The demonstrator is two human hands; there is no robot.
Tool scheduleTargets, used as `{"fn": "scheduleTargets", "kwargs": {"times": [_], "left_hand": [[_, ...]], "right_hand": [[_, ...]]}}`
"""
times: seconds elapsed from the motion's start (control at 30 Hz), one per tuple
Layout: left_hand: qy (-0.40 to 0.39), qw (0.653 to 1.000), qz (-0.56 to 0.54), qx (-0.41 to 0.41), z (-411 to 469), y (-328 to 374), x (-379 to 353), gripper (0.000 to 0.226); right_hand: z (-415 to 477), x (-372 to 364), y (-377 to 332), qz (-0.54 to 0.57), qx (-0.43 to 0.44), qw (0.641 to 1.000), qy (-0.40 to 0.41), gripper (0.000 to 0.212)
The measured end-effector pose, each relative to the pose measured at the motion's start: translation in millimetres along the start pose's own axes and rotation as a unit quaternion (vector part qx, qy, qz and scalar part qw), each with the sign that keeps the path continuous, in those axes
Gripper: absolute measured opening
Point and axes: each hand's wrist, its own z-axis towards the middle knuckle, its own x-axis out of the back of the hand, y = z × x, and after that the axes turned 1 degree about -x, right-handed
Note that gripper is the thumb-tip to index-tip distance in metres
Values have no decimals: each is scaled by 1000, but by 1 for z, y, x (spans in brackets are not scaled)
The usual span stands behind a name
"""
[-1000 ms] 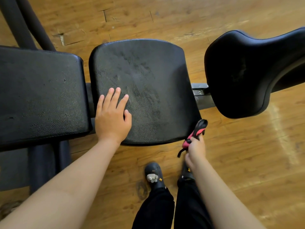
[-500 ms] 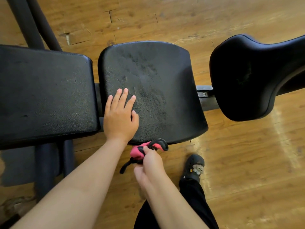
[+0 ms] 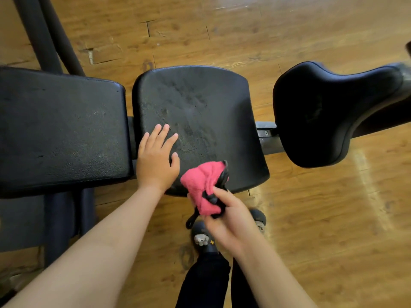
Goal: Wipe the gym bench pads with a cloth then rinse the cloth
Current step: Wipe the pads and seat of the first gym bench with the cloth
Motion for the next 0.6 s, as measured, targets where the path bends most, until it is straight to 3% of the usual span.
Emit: {"fn": "scheduleTargets", "kwargs": {"times": [0.07, 0.17, 0.27, 0.33, 0.4, 0.5, 0.6], "left_hand": [[-28, 999, -10, 29, 2, 7, 4, 44], [-61, 977, -157, 131, 6, 37, 25, 32], [-100, 920, -323, 199, -4, 82, 53, 32], [-118, 862, -433, 237, -12, 114, 77, 27], [-130, 824, -494, 246, -17, 145, 102, 25], [-155, 794, -543, 228, -22, 182, 133, 24], [-185, 791, -543, 212, -20, 217, 146, 25]], "right_hand": [[-5, 0, -15, -21, 10, 1000, -11, 78], [-20, -1, -38, -47, 17, 999, -5, 49], [-45, -2, -60, -71, 38, 996, -30, 31], [-64, -2, -74, -116, 52, 991, -49, 26], [-84, 0, -89, -188, 67, 979, -53, 28], [-116, 0, -113, -273, 94, 956, -50, 26], [-146, 1, -138, -306, 109, 945, -39, 25]]}}
